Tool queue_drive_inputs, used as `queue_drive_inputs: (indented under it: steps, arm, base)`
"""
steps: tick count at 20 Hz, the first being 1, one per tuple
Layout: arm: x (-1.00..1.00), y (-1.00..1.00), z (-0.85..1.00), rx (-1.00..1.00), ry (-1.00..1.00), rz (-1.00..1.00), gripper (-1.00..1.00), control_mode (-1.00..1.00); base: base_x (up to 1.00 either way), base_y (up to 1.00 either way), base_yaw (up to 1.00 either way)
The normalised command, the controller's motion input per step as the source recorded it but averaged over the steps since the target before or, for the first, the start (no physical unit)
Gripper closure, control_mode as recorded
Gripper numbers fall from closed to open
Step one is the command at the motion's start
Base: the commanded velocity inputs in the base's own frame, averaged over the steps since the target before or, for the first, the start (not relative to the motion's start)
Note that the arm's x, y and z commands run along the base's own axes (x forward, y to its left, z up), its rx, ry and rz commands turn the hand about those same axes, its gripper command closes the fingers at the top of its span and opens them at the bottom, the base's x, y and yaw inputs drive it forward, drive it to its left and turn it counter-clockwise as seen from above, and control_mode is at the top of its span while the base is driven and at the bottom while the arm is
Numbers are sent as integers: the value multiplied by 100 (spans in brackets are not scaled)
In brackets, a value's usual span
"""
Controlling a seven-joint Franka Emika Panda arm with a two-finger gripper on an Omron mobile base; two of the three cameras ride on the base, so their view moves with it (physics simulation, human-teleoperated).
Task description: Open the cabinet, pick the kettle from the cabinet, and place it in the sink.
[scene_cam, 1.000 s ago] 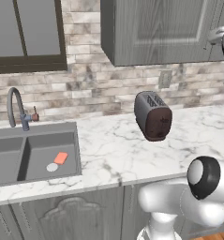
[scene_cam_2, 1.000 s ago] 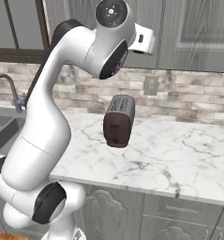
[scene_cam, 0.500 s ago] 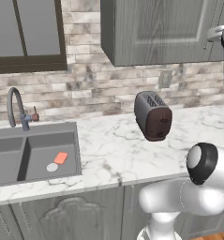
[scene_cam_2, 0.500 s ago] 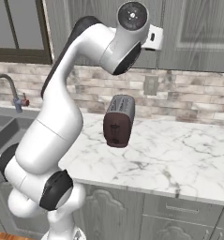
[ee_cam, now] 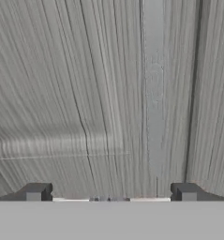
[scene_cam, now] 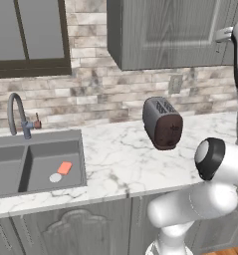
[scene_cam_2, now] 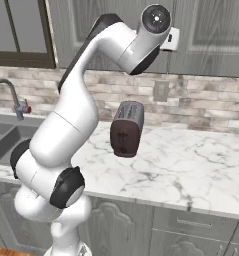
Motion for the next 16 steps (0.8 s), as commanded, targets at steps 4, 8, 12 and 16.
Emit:
queue_drive_inputs:
  steps: [4,8,12,16]
  arm:
    - [45,-9,-1,0,0,7,-100,-100]
    - [43,-17,-2,0,0,6,-100,-100]
    - [40,-16,-1,0,0,6,-100,-100]
    - [43,-8,-1,0,0,7,-100,-100]
  base:
    - [0,0,0]
    - [0,0,0]
    - [0,0,0]
    - [0,0,0]
